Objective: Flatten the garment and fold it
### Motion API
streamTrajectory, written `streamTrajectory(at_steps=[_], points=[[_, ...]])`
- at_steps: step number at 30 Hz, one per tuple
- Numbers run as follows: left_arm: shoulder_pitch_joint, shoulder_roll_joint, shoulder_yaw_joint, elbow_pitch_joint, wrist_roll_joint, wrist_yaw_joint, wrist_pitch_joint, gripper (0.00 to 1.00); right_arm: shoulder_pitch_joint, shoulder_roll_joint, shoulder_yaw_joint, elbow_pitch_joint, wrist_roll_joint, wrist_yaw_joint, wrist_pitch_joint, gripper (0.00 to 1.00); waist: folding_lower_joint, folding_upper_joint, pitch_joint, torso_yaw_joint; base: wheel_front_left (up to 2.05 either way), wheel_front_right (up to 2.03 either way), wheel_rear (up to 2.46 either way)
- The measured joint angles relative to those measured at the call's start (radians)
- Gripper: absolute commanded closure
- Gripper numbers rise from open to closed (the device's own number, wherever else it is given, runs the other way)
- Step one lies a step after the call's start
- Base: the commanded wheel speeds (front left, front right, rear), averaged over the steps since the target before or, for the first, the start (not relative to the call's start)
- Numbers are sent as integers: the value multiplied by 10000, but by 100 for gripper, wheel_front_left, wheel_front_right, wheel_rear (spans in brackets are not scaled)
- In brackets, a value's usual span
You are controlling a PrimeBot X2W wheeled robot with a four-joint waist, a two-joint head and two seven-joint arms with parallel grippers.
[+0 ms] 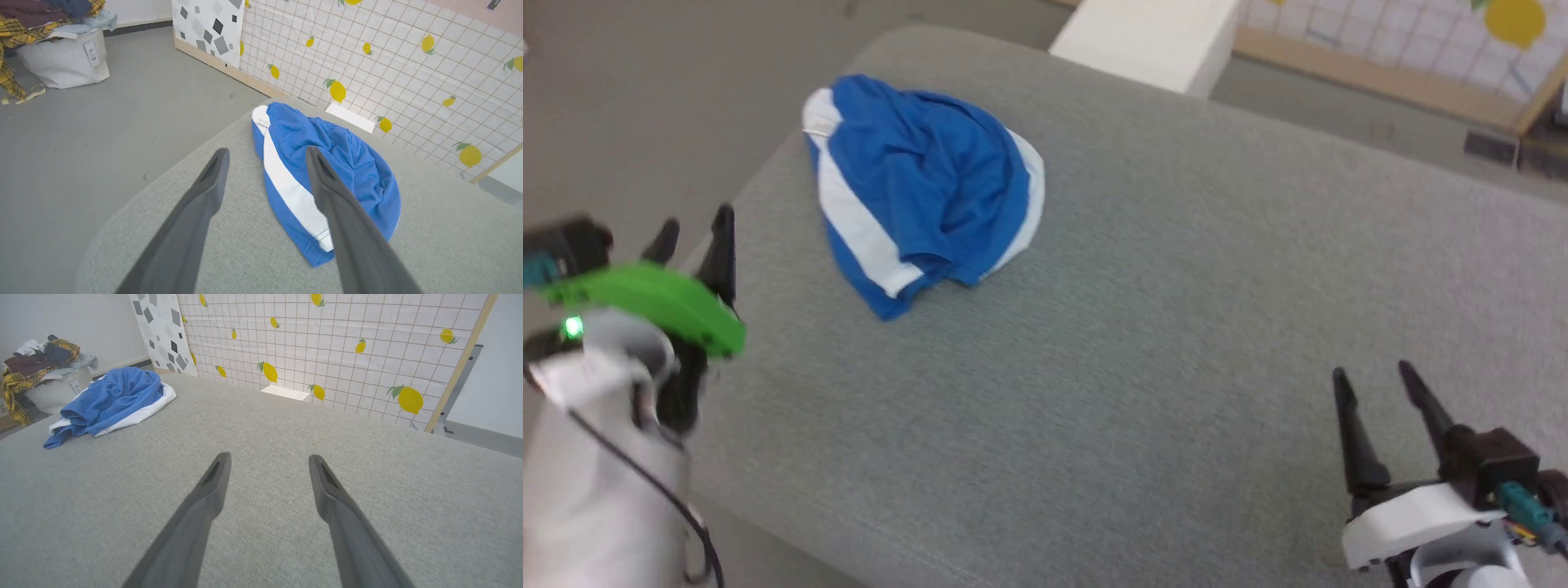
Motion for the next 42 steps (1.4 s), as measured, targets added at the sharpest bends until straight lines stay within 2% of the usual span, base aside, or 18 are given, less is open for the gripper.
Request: streamTrajectory(at_steps=[5, 10, 16, 26, 27, 28, 29, 36, 42], points=[[-1572, 568, -838, 1024, -1208, -2, 1576, 0, -1, -4, -318, -736, -355, -2, 454, 0, 1, 0, 718, -480, 0, 0, 0], [-2352, 982, -1852, 1703, -2104, -2, 3010, 0, 59, -6, -523, -1386, -546, -2, 792, 0, 1, 0, 1351, -1009, 0, 0, 0], [-2711, 1239, -2717, 2207, -2629, -2, 3476, 0, 99, -6, -648, -1900, -602, -2, 966, 0, 1, 0, 2026, -1474, 0, 0, 0], [-2795, 1383, -3866, 3264, -3139, -25, 3166, 0, 50, -4, -554, -1866, -573, -2, 874, 0, 1, 1, 2988, -1863, 0, 0, 0], [-2824, 1404, -3912, 3287, -3185, -46, 3041, 38, 42, -4, -546, -1831, -568, -2, 861, 0, 1, 0, 3022, -1871, 0, 0, 0], [-2847, 1440, -3971, 3308, -3225, -48, 2786, 82, 19, -4, -531, -1791, -564, -2, 857, 0, 0, 0, 3046, -1882, 0, 0, 0], [-2851, 1471, -4057, 3327, -3225, -48, 2522, 100, -7, -4, -510, -1737, -548, -2, 844, 0, 1, 1, 3043, -1889, 0, 0, 0], [-3306, 1743, -4368, 3285, -3049, -48, 21, 100, -151, -4, -539, -1200, -205, -2, 435, 0, 0, 0, 2621, -1889, 0, 0, 0], [-4495, 1935, -5030, 1990, -2830, -48, -1160, 100, -152, -6, -495, -543, 63, -2, 56, 0, 0, 0, 1917, -1913, 0, 0, 0]])
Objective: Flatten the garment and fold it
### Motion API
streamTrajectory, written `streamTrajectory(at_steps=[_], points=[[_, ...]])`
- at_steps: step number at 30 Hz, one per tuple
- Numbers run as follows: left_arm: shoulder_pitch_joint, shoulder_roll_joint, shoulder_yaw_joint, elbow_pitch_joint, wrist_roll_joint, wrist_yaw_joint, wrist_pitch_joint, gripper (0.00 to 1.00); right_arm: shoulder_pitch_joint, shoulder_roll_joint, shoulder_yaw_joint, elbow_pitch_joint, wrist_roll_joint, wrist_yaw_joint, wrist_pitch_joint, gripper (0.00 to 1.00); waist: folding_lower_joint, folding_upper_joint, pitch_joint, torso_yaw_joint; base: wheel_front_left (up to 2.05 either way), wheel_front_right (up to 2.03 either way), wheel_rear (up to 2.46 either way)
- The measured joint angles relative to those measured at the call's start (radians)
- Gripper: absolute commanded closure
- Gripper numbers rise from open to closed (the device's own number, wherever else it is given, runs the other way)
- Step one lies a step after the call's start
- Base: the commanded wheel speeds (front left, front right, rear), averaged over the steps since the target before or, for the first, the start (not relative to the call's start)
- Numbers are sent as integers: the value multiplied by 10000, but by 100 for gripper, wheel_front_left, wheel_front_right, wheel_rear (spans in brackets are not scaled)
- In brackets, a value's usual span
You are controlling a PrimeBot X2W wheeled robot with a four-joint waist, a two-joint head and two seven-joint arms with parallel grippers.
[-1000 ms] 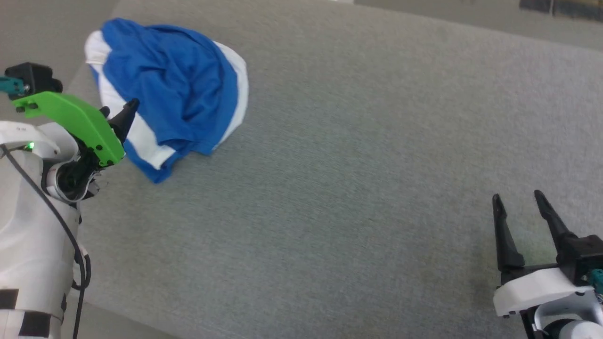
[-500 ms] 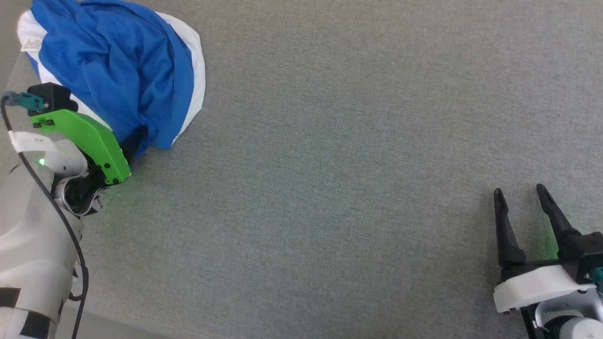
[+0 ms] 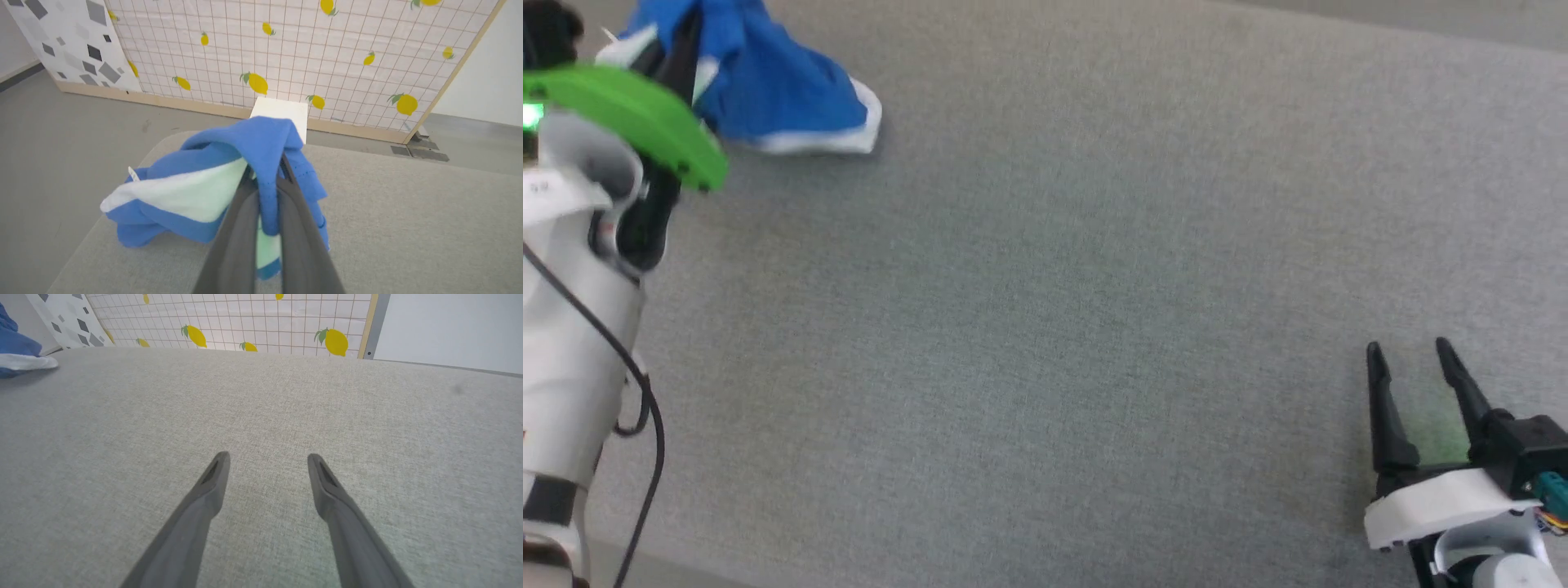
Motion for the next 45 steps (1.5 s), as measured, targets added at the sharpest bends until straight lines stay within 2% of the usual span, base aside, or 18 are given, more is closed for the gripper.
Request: streamTrajectory(at_steps=[6, 13, 18, 23, 24, 25, 27, 29, 35, 37, 41, 45], points=[[-490, -184, -752, -1618, -198, 0, 291, 100, 68, 4, 353, 729, 441, 0, -443, 0, -2, 0, -873, -198, 0, 0, 0], [128, -1390, -2008, -3120, -759, 0, 1292, 100, 248, 0, 474, 1271, 880, 0, -832, 0, -2, 0, -1657, -745, 0, 0, 0], [1719, -2322, -3392, -3152, -888, 12, 2186, 100, 244, -2, 554, 1482, 1047, 2, -972, 0, -2, 0, -1842, -1339, 0, 0, 0], [2940, -2872, -4512, -2765, -1147, 79, 3208, 100, 245, -2, 568, 1641, 1133, 0, -1089, 0, -2, 0, -1855, -1857, 0, 0, 0], [3148, -2976, -4694, -2654, -1225, 138, 3476, 78, 246, -2, 556, 1655, 1135, 0, -1126, 0, -2, 0, -1844, -1951, 0, 0, 0], [3330, -3060, -4830, -2591, -1402, 150, 3764, 3, 247, -2, 550, 1670, 1137, 0, -1135, 0, -2, 0, -1831, -2027, 0, 0, 0], [3750, -3231, -4890, -2568, -2094, 213, 4497, 0, 249, -2, 522, 1739, 1198, 0, -1147, 0, -2, 0, -1799, -2151, 0, 0, 0], [3764, -3233, -4778, -2713, -2272, 270, 4686, 0, 251, -6, 489, 1806, 1206, 0, -1166, 0, -2, 0, -1805, -2133, 0, 0, 0], [3534, -3066, -3289, -3614, -3198, 706, 4194, 0, 260, -4, 516, 1969, 1216, 2, -1191, 0, -2, 0, -2067, -1905, 0, 0, 0], [3340, -2731, -2788, -3967, -3043, 807, 3453, 0, 268, -2, 523, 2015, 1273, 0, -1220, 0, -2, 0, -2220, -1786, 0, 0, 0], [3054, -1707, -1973, -4370, -1613, 1147, 1321, 0, 296, -2, 552, 2048, 1300, 2, -1221, 0, -2, 0, -2514, -1524, 0, 0, 0], [3353, -784, -1383, -4428, -673, 1584, -322, 0, 371, 0, 550, 2046, 1298, 2, -1221, 0, -2, 0, -2756, -1253, 0, 0, 0]])
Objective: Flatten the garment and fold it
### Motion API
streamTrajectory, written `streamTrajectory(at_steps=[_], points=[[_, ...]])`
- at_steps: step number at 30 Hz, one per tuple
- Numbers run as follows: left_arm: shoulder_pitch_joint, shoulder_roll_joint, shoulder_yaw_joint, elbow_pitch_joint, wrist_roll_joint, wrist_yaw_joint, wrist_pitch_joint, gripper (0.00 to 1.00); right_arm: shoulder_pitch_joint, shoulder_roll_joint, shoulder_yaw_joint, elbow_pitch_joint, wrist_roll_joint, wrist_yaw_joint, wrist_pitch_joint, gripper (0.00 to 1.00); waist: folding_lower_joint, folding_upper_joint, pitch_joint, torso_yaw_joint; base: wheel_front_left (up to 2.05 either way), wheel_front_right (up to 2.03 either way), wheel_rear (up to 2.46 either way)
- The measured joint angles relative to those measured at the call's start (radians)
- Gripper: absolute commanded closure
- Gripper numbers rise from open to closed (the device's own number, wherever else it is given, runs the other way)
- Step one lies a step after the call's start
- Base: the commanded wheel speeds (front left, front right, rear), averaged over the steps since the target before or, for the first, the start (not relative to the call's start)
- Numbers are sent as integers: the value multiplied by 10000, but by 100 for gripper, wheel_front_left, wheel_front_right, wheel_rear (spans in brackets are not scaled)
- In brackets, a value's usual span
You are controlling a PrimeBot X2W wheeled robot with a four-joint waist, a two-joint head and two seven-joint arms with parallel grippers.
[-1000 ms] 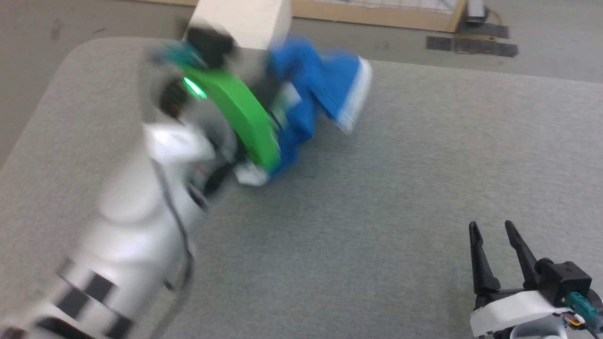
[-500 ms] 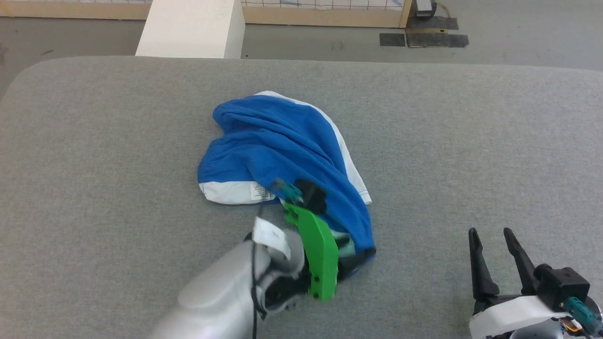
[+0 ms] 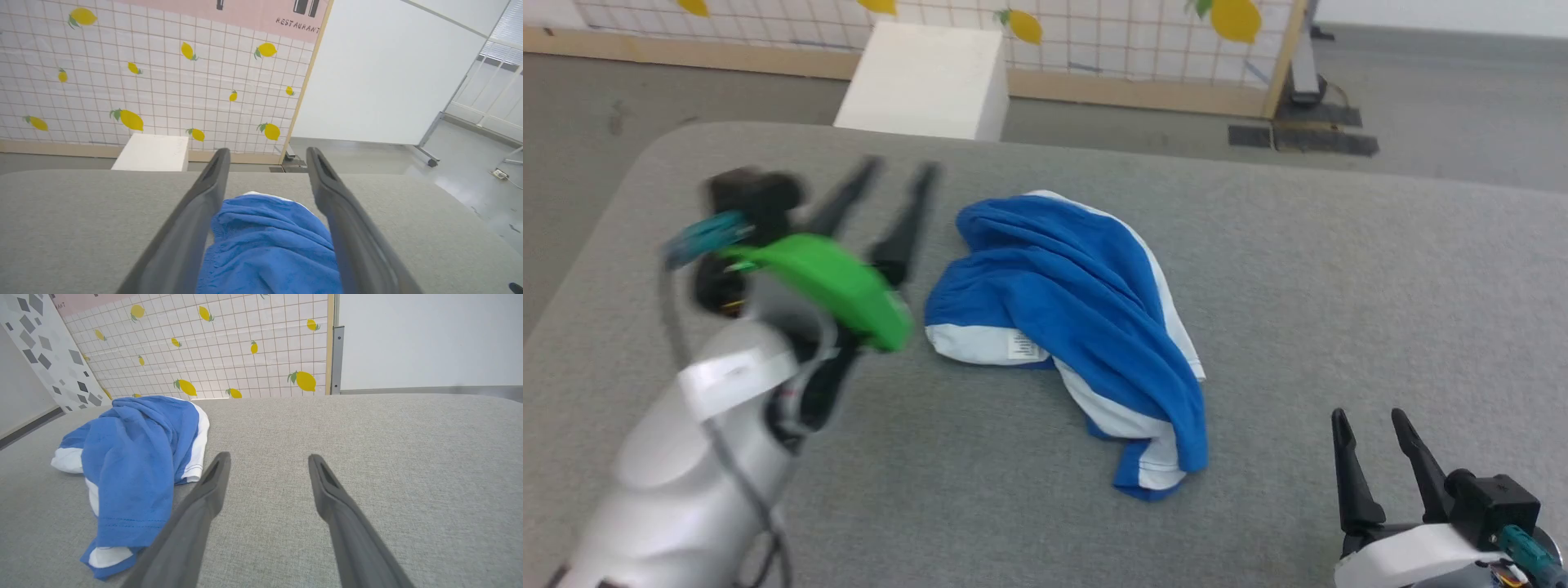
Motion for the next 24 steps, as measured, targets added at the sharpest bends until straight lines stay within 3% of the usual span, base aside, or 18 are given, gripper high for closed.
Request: streamTrajectory(at_steps=[5, 10, 14, 19, 24], points=[[1168, 1030, 679, 10, 803, 685, -1557, 0, 117, 0, 19, -4, 0, 0, 4, 0, 0, -1, -243, 371, 0, 0, 0], [2815, 1262, 1488, -391, 1143, 1137, -1833, 0, 120, -4, 59, -27, 4, 0, 353, 0, 0, 0, -338, 673, 0, 0, 0], [4221, 993, 2579, -1156, 1455, 1358, -1875, 0, 112, -2, 176, -104, 23, 0, 995, 0, 0, 0, -304, 739, 0, 0, 0], [5961, 161, 3505, -1779, 1921, 1375, -1873, 0, 12, -10, 453, -662, 92, -2, 2080, 0, 0, 0, -286, 760, 0, 0, 0], [6525, -431, 4067, -2057, 2380, 1172, -1875, 0, -556, -12, 1678, -1346, -75, 0, 4495, 0, 0, 0, -273, 831, 0, 0, 0]])
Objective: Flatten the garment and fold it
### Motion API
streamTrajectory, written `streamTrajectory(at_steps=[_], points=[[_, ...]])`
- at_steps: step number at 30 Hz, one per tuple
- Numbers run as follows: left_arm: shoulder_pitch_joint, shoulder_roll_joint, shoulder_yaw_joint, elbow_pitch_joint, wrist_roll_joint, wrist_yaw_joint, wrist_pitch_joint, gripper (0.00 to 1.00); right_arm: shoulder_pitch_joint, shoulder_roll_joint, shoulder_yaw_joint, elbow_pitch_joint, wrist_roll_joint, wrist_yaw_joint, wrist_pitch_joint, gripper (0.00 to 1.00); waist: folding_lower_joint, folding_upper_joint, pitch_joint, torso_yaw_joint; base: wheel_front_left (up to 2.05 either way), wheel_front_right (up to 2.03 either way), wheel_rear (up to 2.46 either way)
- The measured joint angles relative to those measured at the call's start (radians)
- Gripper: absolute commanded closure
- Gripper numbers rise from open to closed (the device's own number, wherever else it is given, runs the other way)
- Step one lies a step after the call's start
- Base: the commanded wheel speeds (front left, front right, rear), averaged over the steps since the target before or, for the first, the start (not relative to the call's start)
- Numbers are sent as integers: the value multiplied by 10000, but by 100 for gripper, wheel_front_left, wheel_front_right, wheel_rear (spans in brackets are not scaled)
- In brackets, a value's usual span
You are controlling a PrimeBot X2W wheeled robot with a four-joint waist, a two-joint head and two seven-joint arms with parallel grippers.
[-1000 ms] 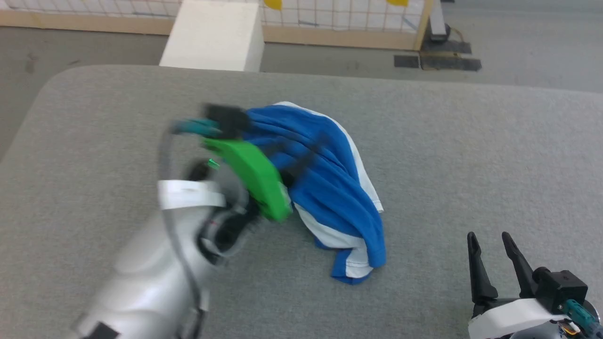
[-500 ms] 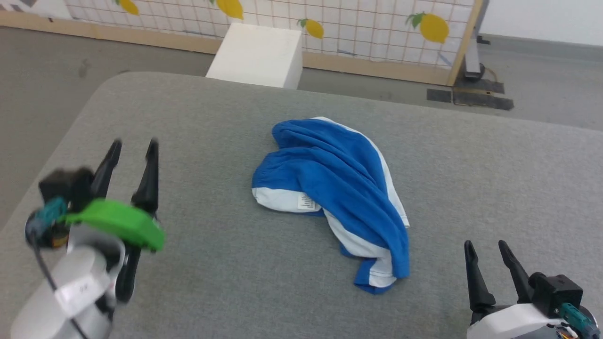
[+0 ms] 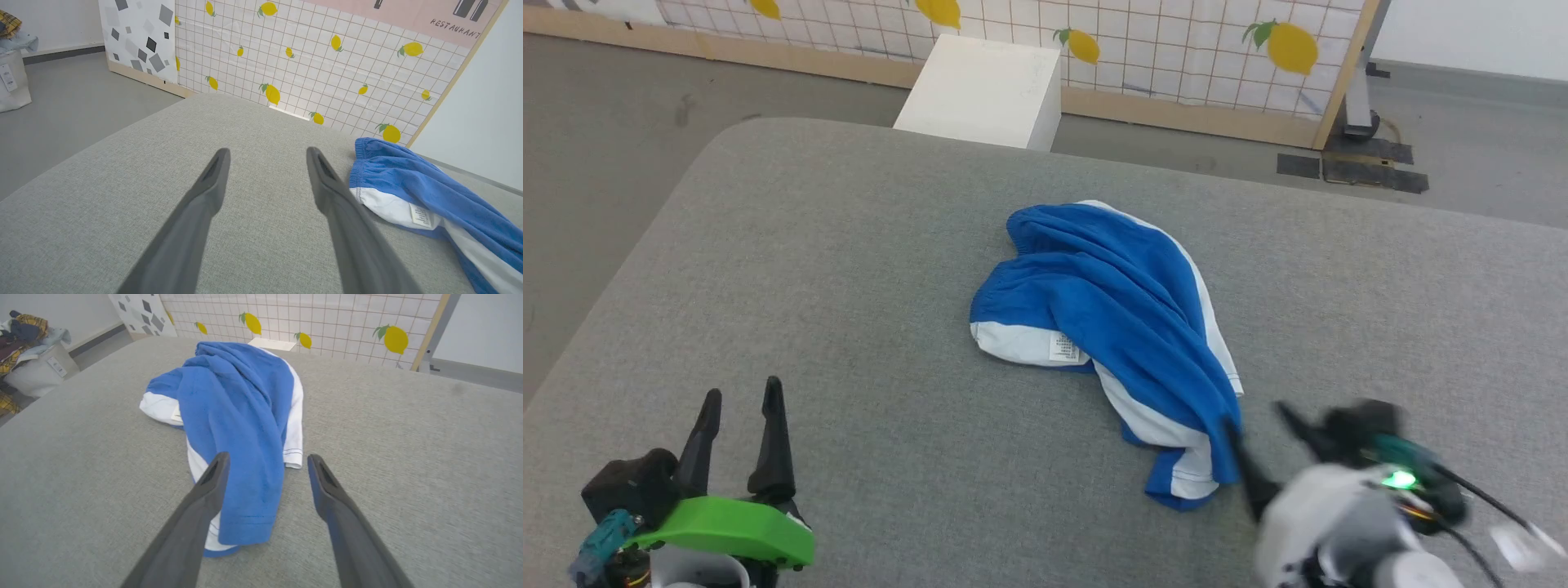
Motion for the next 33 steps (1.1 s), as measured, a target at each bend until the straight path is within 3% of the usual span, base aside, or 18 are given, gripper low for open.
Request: streamTrajectory(at_steps=[2, 6, 14, 15, 16, 17, 25, 33], points=[[19, -163, 105, -15, 173, -134, 0, 0, -313, 17, 598, -54, -29, 0, 1480, 0, 0, 0, 30, 38, 0, 0, 0], [12, -364, 222, 19, 587, -326, 0, 0, -955, 23, 1361, 155, -1302, 0, 4080, 0, 0, 0, 140, 146, 0, 0, 0], [-34, -784, 527, 132, 878, -541, 0, 0, -1610, 13, 1342, 773, -2021, 0, 5277, 0, 0, 0, 456, 401, 0, 0, 0], [-35, -823, 564, 151, 920, -585, 0, 0, -1610, 17, 1283, 834, -2006, 0, 5321, 57, 1, 0, 489, 430, 0, 0, 0], [-38, -853, 612, 173, 968, -606, 0, 0, -1615, 13, 1225, 857, -2006, 0, 5315, 90, 0, 0, 522, 453, 0, 0, 0], [-40, -878, 646, 192, 1007, -650, 0, 0, -1625, 13, 1170, 859, -1998, 0, 5262, 100, 1, 0, 544, 471, 0, 0, 0], [-58, -1118, 932, 249, 1241, -882, 0, 0, -1887, 29, 146, 430, -1089, 0, 4809, 100, 0, -1, 587, 436, 0, 0, 0], [-248, -1220, 984, 343, 1298, -1206, 0, 0, -3470, -420, -2084, 470, -2092, 0, 5386, 100, 0, 0, 825, 399, 0, 0, 0]])
